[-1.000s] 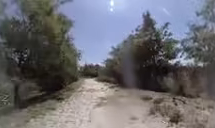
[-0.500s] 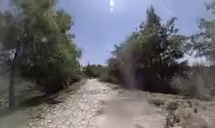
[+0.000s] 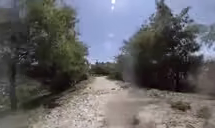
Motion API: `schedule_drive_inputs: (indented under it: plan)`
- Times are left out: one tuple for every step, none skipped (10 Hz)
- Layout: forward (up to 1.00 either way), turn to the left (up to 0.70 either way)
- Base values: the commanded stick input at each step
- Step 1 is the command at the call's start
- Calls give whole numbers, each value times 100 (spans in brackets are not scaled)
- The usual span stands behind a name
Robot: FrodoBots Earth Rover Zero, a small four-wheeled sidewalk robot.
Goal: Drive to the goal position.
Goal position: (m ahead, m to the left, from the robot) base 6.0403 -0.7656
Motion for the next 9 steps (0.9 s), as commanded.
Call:
schedule_drive_inputs:
  plan:
    - [70,0]
    - [70,0]
    - [70,0]
    - [70,0]
    - [70,0]
    - [70,0]
    - [70,0]
    - [70,0]
    - [70,0]
